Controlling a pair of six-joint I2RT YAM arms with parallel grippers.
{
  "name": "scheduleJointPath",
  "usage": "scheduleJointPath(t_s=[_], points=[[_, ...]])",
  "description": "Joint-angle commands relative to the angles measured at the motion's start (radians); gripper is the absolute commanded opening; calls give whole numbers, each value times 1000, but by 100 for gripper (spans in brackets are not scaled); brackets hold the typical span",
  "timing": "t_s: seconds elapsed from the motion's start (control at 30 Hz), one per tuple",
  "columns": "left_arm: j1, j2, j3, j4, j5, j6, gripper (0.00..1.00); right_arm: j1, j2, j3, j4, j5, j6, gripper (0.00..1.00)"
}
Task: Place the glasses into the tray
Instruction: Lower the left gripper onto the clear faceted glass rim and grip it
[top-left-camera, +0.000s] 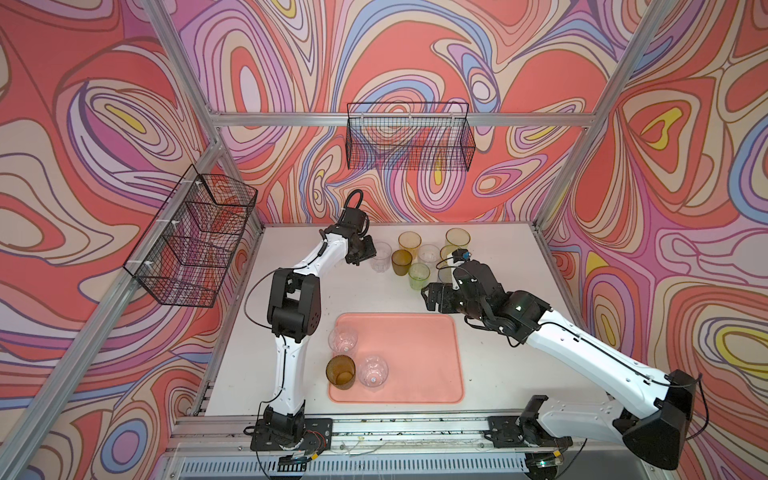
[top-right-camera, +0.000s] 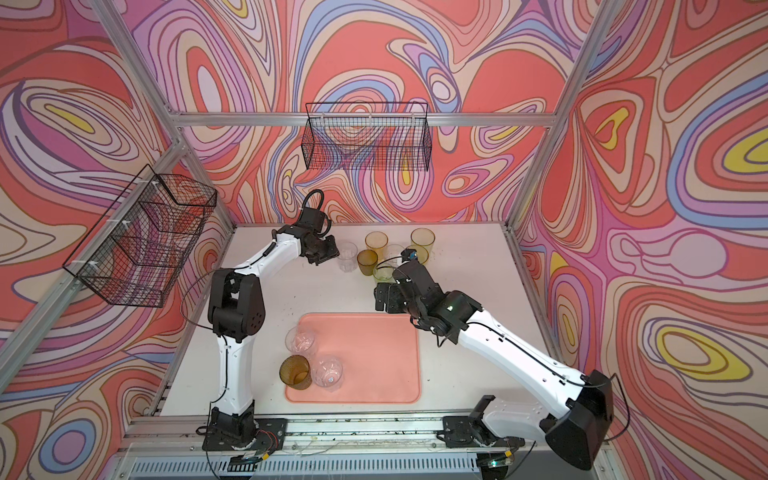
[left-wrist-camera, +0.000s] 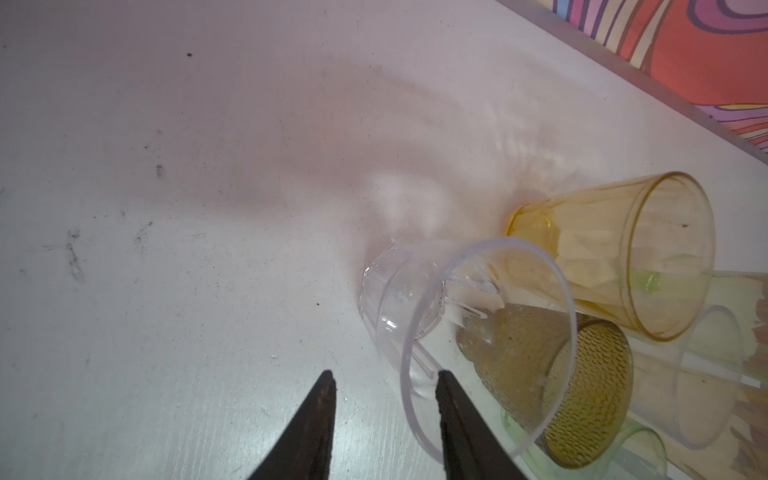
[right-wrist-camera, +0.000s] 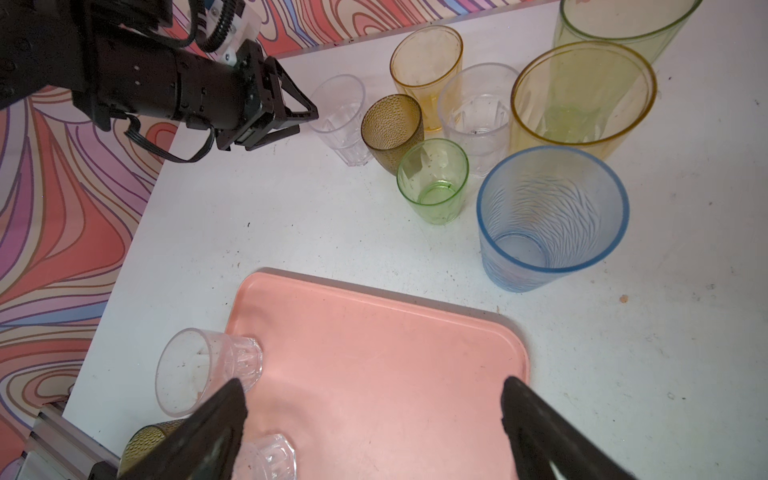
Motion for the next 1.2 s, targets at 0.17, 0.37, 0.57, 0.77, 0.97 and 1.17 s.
scheduleJointPath(t_s=[0.17, 0.37, 0.57, 0.77, 0.97, 1.17], points=[[-1, 54, 28, -13, -31, -8, 31, -6, -1, -20, -4, -1, 20, 98], [-2, 52, 15, 2, -50, -5, 22, -7, 9, -19, 0, -3, 23, 98], [-1, 49, 15, -13, -61, 6, 11, -6, 20, -12, 2, -5, 21, 98], [0, 17, -6, -25, -77, 17, 0, -7, 23, -10, 11, -22, 34, 98], [-2, -83, -88, 12, -98, 38, 0, -6, 10, -32, 47, -54, 58, 98], [-1, -202, -160, 13, -97, 73, 0, -7, 9, -43, 79, -99, 72, 99]])
